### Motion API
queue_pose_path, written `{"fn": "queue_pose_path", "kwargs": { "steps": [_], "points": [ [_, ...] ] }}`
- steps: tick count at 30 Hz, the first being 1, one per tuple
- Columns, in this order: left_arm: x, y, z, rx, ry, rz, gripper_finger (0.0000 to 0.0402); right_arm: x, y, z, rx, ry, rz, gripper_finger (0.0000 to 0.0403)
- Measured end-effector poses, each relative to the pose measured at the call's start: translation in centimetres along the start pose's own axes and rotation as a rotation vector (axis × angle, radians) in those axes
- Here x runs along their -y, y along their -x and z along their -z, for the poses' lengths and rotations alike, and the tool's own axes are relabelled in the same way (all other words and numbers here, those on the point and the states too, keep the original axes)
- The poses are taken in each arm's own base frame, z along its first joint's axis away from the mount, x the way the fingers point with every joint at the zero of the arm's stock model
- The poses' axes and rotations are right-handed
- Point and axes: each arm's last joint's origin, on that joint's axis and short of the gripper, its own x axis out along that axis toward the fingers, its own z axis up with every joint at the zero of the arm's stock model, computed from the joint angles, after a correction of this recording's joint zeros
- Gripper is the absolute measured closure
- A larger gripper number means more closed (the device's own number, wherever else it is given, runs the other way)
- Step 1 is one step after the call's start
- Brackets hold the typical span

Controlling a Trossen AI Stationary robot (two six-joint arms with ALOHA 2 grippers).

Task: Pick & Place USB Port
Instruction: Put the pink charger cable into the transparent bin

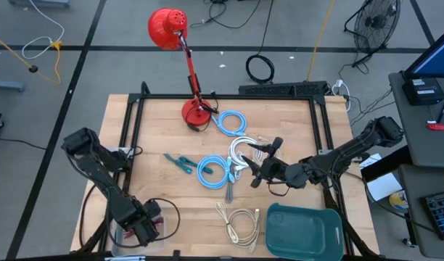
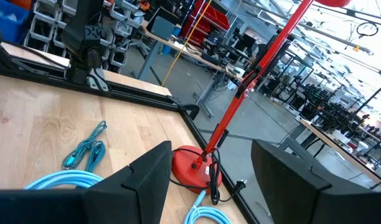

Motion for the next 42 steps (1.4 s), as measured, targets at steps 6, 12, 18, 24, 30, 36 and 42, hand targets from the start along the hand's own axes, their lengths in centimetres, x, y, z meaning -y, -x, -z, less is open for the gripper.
{"fn": "queue_pose_path", "kwargs": {
  "steps": [6, 12, 18, 24, 30, 36, 42],
  "points": [
    [1.3, 0.7, 0.1, 0.034, -0.038, 0.161, 0.0398, 0.0, 0.0, 0.1, -0.004, -0.012, -0.001, 0.0190],
    [1.7, 0.5, 0.6, 0.041, -0.012, 0.187, 0.0400, 0.0, 0.0, 0.1, -0.004, -0.011, -0.001, 0.0190],
    [1.8, 0.1, 2.0, 0.021, 0.033, 0.186, 0.0400, 0.0, 0.0, 0.1, -0.004, -0.011, -0.001, 0.0190],
    [1.7, -0.2, 3.2, 0.016, 0.074, 0.181, 0.0401, 0.0, 0.0, 0.1, -0.004, -0.011, -0.001, 0.0190],
    [1.9, -0.3, 3.5, 0.045, 0.087, 0.198, 0.0401, 0.0, 0.0, 0.1, -0.004, -0.011, -0.001, 0.0190],
    [2.6, -1.5, 3.3, 0.033, 0.081, 0.192, 0.0401, 0.0, 0.0, 0.1, -0.004, -0.011, -0.001, 0.0190],
    [2.9, -3.0, 3.1, -0.005, 0.078, 0.136, 0.0401, 0.0, 0.0, 0.1, -0.004, -0.011, -0.001, 0.0190]
  ]
}}
